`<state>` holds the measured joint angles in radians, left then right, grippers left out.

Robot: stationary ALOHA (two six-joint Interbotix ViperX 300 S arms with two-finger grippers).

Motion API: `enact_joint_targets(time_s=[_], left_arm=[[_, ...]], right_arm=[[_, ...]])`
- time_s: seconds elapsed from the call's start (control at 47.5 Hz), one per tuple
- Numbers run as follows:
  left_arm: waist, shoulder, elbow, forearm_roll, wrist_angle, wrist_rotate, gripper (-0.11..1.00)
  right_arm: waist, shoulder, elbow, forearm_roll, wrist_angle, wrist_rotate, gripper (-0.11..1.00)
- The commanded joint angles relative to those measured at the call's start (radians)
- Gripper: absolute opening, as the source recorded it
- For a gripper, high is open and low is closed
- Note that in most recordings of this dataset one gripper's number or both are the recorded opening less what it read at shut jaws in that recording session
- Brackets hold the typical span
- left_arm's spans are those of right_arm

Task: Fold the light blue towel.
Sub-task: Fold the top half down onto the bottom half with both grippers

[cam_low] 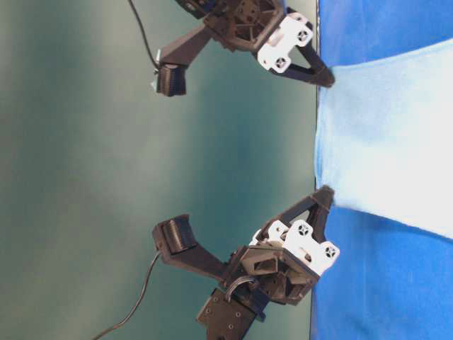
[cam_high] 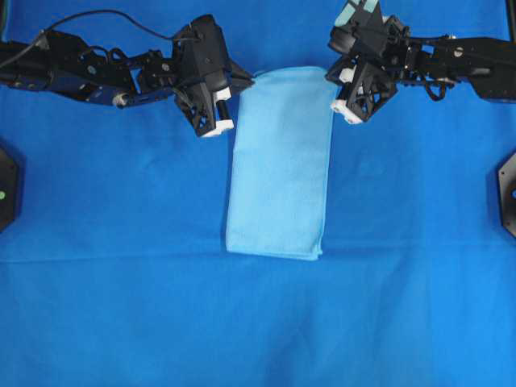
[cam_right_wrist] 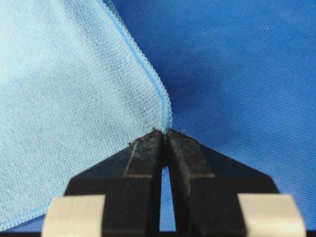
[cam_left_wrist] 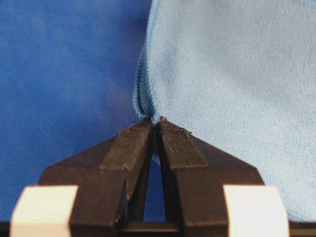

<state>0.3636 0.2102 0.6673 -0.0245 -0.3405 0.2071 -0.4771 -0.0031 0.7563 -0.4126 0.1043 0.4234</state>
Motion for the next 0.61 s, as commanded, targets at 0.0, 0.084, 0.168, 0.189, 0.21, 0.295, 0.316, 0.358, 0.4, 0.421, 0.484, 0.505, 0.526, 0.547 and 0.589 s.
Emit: enact_joint_targets(time_s=[0.0, 0.084, 0.168, 0.189, 0.21, 0.295, 0.316, 0.358, 0.4, 0.421, 0.484, 0.505, 0.526, 0.547, 0.589], left_arm=[[0.005, -0.037, -0.002, -0.002, 0.003, -0.005, 0.04], [0.003, -0.046, 0.006, -0.002, 0.008, -0.005, 0.04], [-0.005, -0.067, 0.023, -0.002, 0.011, -0.014, 0.04], [-0.009, -0.072, 0.028, -0.002, 0.011, -0.014, 0.04], [-0.015, -0.078, 0.032, -0.002, 0.011, -0.014, 0.04], [-0.044, -0.104, 0.055, -0.002, 0.014, -0.018, 0.04], [-0.054, -0.11, 0.061, -0.002, 0.017, -0.018, 0.04], [-0.072, -0.127, 0.074, -0.002, 0.026, -0.018, 0.04], [-0.098, -0.147, 0.087, -0.002, 0.043, -0.018, 0.04], [-0.107, -0.155, 0.094, -0.002, 0.049, -0.018, 0.04], [-0.14, -0.176, 0.107, -0.002, 0.069, -0.018, 0.04], [-0.152, -0.184, 0.112, -0.002, 0.075, -0.018, 0.04], [-0.164, -0.189, 0.117, -0.002, 0.081, -0.018, 0.04], [-0.176, -0.193, 0.12, -0.002, 0.086, -0.018, 0.04], [-0.202, -0.204, 0.127, -0.002, 0.097, -0.017, 0.04]], right_arm=[[0.0, -0.026, -0.012, -0.002, -0.002, 0.002, 0.04], [0.011, -0.026, -0.011, -0.002, 0.0, 0.006, 0.04], [0.032, -0.032, -0.008, 0.002, 0.0, 0.014, 0.04], [0.04, -0.034, -0.006, 0.003, 0.0, 0.015, 0.04], [0.051, -0.037, -0.005, 0.005, 0.002, 0.017, 0.04], [0.091, -0.051, 0.003, 0.02, 0.006, 0.017, 0.04], [0.101, -0.055, 0.006, 0.025, 0.009, 0.018, 0.04], [0.132, -0.066, 0.011, 0.038, 0.023, 0.018, 0.04], [0.156, -0.077, 0.012, 0.049, 0.038, 0.018, 0.04], [0.17, -0.083, 0.014, 0.057, 0.048, 0.018, 0.04], [0.216, -0.1, 0.015, 0.083, 0.08, 0.023, 0.04], [0.232, -0.103, 0.015, 0.092, 0.091, 0.028, 0.04], [0.249, -0.107, 0.015, 0.1, 0.1, 0.032, 0.04], [0.264, -0.11, 0.017, 0.106, 0.107, 0.037, 0.04], [0.295, -0.115, 0.018, 0.115, 0.12, 0.051, 0.04]])
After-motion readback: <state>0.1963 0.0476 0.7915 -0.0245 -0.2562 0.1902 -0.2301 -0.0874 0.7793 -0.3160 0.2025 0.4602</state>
